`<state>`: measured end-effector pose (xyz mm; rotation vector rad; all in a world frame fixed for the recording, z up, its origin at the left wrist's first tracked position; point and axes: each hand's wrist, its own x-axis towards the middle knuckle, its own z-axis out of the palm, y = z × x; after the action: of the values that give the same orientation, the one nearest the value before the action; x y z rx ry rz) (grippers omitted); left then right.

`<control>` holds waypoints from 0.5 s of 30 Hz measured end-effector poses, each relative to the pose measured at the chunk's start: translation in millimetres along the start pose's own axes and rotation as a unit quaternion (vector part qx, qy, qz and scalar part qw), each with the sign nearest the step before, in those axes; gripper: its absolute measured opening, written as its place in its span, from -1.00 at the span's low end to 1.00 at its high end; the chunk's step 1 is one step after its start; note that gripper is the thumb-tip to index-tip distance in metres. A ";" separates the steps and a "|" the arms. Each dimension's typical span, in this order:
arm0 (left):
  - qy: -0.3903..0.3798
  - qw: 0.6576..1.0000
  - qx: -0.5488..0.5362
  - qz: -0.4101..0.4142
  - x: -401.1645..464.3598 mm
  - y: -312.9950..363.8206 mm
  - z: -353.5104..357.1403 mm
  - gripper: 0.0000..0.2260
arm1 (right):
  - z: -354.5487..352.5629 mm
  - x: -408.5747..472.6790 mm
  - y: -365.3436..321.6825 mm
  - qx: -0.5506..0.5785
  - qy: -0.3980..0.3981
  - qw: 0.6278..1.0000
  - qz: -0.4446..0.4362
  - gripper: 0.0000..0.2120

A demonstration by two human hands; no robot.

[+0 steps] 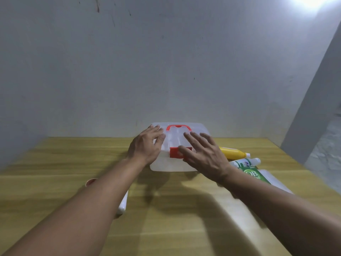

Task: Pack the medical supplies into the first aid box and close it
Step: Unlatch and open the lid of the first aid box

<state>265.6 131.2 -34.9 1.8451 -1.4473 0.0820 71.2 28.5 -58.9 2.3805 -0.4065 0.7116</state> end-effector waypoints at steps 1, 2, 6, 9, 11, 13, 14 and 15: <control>0.003 1.000 0.002 0.002 0.2 0.0 0.7 -0.65 | 0.3 -0.5 0.9 0.010 0.011 1.000 -0.002 -0.60; 0.006 1.000 0.005 0.003 0.4 0.2 0.9 -0.65 | 0.6 -0.9 2.0 0.016 0.020 1.000 -0.005 -0.57; 0.015 1.000 0.014 0.008 1.7 0.4 1.8 -0.65 | 7.8 -3.7 6.1 0.040 0.047 0.998 -0.014 -0.45; 0.022 1.000 0.012 0.010 1.3 0.8 3.5 -0.66 | 12.4 -5.7 6.7 0.057 0.054 0.997 -0.012 -0.41; 0.023 1.000 0.016 0.009 0.9 1.6 3.9 -0.66 | 12.9 -5.1 5.6 0.063 0.058 0.996 -0.007 -0.42; 0.021 1.000 0.020 0.006 1.3 2.7 2.9 -0.66 | 12.2 -3.1 3.2 0.072 0.070 0.995 0.003 -0.45; 0.019 1.000 0.022 0.006 1.3 3.2 2.3 -0.66 | 11.8 -2.5 1.5 0.075 0.078 0.994 0.009 -0.48; 0.017 1.000 0.024 0.006 1.4 3.6 1.3 -0.66 | 11.8 -2.0 -0.1 0.076 0.087 0.993 0.013 -0.51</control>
<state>262.5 129.0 -33.3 1.8642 -1.4452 0.1534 74.2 21.3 -67.9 2.4336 -0.3193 0.9843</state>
